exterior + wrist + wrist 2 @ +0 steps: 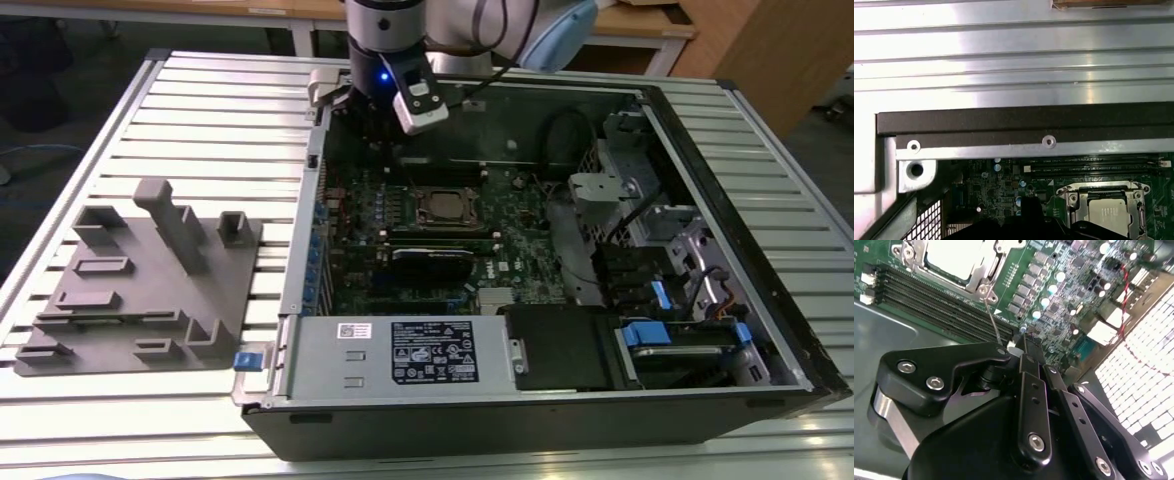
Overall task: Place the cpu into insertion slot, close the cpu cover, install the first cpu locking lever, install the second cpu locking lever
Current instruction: 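Install the first cpu locking lever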
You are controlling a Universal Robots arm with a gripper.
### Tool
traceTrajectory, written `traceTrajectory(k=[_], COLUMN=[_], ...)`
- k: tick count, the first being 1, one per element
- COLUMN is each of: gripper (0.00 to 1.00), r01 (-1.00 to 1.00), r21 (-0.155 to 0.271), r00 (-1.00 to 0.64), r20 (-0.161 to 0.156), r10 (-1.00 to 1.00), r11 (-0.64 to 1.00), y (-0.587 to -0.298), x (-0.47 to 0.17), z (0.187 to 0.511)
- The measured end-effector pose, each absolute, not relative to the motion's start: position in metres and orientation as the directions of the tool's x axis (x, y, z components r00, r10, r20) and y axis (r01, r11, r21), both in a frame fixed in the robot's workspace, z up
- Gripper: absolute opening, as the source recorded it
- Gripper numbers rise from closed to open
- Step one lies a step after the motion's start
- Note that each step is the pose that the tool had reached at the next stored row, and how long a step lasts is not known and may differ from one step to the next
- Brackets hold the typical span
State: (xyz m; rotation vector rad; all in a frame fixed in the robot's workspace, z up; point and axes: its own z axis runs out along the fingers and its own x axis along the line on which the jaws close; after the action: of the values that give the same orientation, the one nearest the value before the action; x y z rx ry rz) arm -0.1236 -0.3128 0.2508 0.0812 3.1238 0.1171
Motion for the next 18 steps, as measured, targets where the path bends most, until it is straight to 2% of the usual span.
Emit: traceTrajectory(k=[18], gripper=[0.11], r01=[0.051], r21=[0.078], r00=[-0.999], r20=[-0.012], r10=[0.052], r11=[0.996], y=[-0.304], x=[-0.104], z=[0.248])
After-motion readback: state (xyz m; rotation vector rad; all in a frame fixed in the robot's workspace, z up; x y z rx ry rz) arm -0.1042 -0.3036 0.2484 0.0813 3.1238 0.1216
